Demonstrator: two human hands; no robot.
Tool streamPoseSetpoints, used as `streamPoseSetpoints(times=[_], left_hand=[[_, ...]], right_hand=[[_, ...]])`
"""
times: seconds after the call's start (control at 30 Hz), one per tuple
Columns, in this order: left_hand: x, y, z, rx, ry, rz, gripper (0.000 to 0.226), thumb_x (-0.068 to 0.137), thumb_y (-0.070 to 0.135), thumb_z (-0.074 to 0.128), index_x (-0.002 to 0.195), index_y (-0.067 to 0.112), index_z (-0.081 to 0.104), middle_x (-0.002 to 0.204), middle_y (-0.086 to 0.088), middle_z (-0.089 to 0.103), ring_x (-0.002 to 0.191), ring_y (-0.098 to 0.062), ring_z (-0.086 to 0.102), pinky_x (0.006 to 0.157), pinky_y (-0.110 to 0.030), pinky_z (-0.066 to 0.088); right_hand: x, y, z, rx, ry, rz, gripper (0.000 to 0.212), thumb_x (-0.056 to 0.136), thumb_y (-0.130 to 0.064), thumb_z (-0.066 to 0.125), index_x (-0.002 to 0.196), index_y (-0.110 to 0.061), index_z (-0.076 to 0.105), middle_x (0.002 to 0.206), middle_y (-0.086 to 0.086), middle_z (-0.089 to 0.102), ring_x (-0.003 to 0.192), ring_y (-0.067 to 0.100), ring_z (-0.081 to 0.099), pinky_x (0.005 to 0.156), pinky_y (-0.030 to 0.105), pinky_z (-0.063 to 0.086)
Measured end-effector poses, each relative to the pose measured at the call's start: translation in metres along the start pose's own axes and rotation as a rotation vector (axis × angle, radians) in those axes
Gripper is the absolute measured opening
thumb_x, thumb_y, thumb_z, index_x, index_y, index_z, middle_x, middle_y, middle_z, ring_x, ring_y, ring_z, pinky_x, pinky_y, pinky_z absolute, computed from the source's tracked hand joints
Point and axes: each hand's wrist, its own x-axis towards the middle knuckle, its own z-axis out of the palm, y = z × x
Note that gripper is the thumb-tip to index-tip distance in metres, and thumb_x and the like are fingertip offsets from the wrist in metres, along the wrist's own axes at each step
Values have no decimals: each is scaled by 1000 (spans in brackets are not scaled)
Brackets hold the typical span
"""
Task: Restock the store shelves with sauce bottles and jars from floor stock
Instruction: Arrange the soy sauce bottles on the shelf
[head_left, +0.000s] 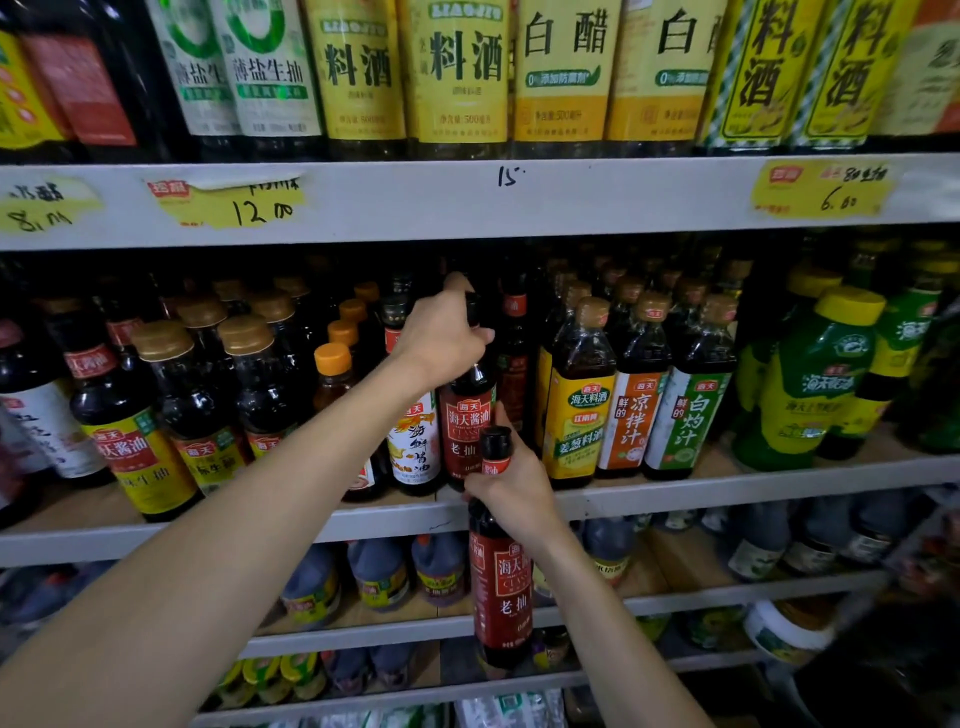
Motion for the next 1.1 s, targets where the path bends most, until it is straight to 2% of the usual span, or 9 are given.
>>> streamPoseSetpoints(times=[0.07,0.17,0.3,0.37,0.5,0.6,0.7,0.87,1.1], left_hand=[[4,2,-1,3,-19,20,47,84,27,72,124,15,50,110,-5,62,104,-24,60,72,-24,45],[11,10,-2,87,10,88,49,87,39,66,129,16,53,127,-9,56,115,-28,54,89,-32,46],[14,29,18,799,213,264,44,92,42,52,120,8,58,119,-15,59,111,-35,54,88,-42,44],[18,36,28,942,199,269,46,94,39,49,127,7,52,118,-17,60,110,-36,53,90,-44,41],[33,47,34,898,106,260,58,95,26,49,149,19,29,126,-18,56,110,-40,56,81,-43,44],[43,53,34,950,54,228,55,90,17,57,143,21,41,132,-14,53,113,-39,56,79,-41,46],[45,58,41,1015,22,150,55,86,12,61,139,17,45,130,-14,56,115,-37,55,77,-39,45],[48,64,52,997,24,87,59,86,11,61,141,12,40,128,-18,57,116,-38,54,77,-38,43],[69,65,37,792,-104,75,26,95,15,51,119,14,62,121,-10,63,109,-30,61,82,-38,50]], right_hand=[[-1,3,-2,-13,7,-4,97,68,-22,69,152,-43,24,106,-21,69,99,-3,63,89,27,52],[-4,7,-5,-30,21,-8,95,71,-23,71,153,-39,24,112,-20,67,105,1,62,95,29,51],[-10,9,-10,12,50,5,89,71,-23,74,150,-31,35,117,-22,63,113,-1,57,104,32,47],[-14,9,-14,23,57,-8,83,70,-20,73,147,-28,42,123,-19,62,116,1,57,105,34,46],[-23,7,-25,38,49,-47,76,70,-23,71,141,-33,46,128,-13,61,119,4,56,105,31,46],[-27,9,-32,48,45,-43,68,71,-20,70,128,-50,48,123,-4,66,109,11,60,98,34,50],[-27,12,-37,32,46,-53,68,73,-10,68,112,-62,49,117,-17,65,105,8,63,90,28,52],[-23,15,-42,41,10,-38,72,73,-10,66,134,-45,49,102,-17,66,91,4,63,75,19,48],[-14,11,-52,43,1,-111,72,73,-10,72,137,-35,51,112,-15,70,105,4,64,92,29,52]])
